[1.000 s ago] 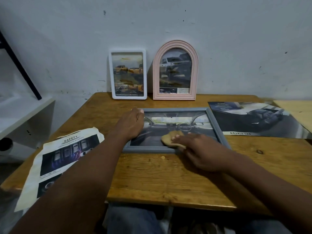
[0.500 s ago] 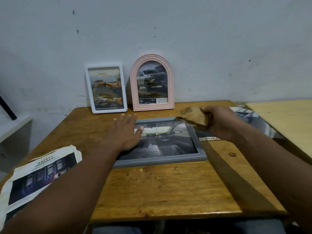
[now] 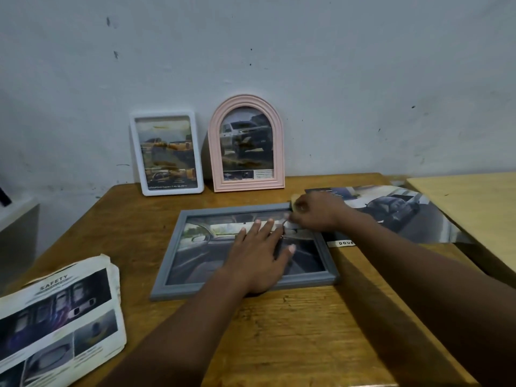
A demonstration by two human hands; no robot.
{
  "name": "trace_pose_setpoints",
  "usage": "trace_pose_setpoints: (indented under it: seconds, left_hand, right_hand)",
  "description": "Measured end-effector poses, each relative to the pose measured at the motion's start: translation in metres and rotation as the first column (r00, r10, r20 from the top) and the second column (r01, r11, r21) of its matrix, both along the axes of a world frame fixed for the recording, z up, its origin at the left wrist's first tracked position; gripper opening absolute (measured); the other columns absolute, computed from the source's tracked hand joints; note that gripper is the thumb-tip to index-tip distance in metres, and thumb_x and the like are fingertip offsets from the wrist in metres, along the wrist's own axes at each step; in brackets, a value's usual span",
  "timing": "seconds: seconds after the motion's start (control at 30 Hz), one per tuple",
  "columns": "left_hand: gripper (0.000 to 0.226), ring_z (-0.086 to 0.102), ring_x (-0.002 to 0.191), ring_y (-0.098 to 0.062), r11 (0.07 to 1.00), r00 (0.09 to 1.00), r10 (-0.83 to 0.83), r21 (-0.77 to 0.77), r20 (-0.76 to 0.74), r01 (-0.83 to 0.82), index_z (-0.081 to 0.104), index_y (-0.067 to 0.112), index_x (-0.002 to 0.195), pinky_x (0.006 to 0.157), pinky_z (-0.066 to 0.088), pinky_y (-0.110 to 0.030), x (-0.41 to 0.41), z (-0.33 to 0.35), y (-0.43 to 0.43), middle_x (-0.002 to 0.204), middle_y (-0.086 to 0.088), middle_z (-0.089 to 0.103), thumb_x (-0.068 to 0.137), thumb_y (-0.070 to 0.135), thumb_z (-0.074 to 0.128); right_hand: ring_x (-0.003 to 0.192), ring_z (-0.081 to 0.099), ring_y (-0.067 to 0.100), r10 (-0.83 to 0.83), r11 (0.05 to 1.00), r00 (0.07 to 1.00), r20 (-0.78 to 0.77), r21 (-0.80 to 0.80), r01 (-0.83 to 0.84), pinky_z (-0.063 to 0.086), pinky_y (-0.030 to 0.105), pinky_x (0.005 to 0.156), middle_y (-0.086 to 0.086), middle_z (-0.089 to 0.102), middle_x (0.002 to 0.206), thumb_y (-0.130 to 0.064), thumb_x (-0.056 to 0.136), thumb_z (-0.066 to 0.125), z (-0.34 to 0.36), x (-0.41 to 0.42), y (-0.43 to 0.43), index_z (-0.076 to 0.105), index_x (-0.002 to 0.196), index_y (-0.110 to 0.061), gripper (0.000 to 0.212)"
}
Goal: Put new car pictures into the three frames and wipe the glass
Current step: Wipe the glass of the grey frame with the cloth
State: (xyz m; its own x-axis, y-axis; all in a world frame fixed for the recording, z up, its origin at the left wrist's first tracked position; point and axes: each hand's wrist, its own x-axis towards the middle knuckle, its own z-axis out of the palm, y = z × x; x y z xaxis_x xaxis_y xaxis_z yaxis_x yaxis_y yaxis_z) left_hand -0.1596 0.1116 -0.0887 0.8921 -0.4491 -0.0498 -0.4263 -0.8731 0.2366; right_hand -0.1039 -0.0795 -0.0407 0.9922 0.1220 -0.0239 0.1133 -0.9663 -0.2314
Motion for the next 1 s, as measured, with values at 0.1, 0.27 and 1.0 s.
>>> trace_pose_setpoints:
  seconds: [0.1, 0.27, 1.0]
  left_hand:
    - [0.067, -0.009, 0.157, -0.016, 1.0, 1.0, 0.002, -0.02, 0.008, -0.002, 0.009, 0.031, 0.163, 0.126, -0.005, -0.045, 0.0, -0.001, 0.0, 0.171, 0.007, -0.001, 0.104, 0.062, 0.018]
    - [0.059, -0.004, 0.157, -0.015, 0.998, 0.999, 0.019, -0.06, 0.03, -0.017, 0.015, 0.033, 0.163, 0.126, -0.003, -0.042, 0.002, -0.002, 0.0, 0.171, 0.007, 0.006, 0.107, 0.052, 0.021]
    - [0.052, 0.011, 0.156, -0.016, 0.981, 0.996, 0.082, -0.179, 0.041, -0.074, 0.025, 0.028, 0.161, 0.126, 0.01, -0.042, 0.0, -0.001, -0.001, 0.169, 0.005, 0.02, 0.11, 0.036, 0.022]
  right_hand:
    - [0.124, 0.051, 0.029, -0.02, 0.995, 0.999, 0.051, 0.094, 0.015, 0.042, 0.048, 0.102, 0.01, 0.058, 0.133, -0.059, 0.099, 0.034, -0.005, 0.01, 0.002, 0.059, 0.125, -0.014, 0.058]
    - [0.154, -0.006, 0.027, 0.033, 0.999, 0.999, -0.027, 0.001, -0.033, 0.005, 0.052, 0.121, 0.011, -0.002, 0.167, -0.043, 0.107, 0.024, -0.038, 0.004, 0.007, 0.008, 0.159, -0.009, 0.064]
    - [0.151, 0.02, 0.018, 0.048, 0.983, 0.973, 0.225, 0.16, -0.086, 0.009, 0.039, 0.125, 0.008, 0.038, 0.157, -0.051, 0.096, 0.003, -0.048, -0.178, 0.032, 0.04, 0.147, -0.012, 0.074]
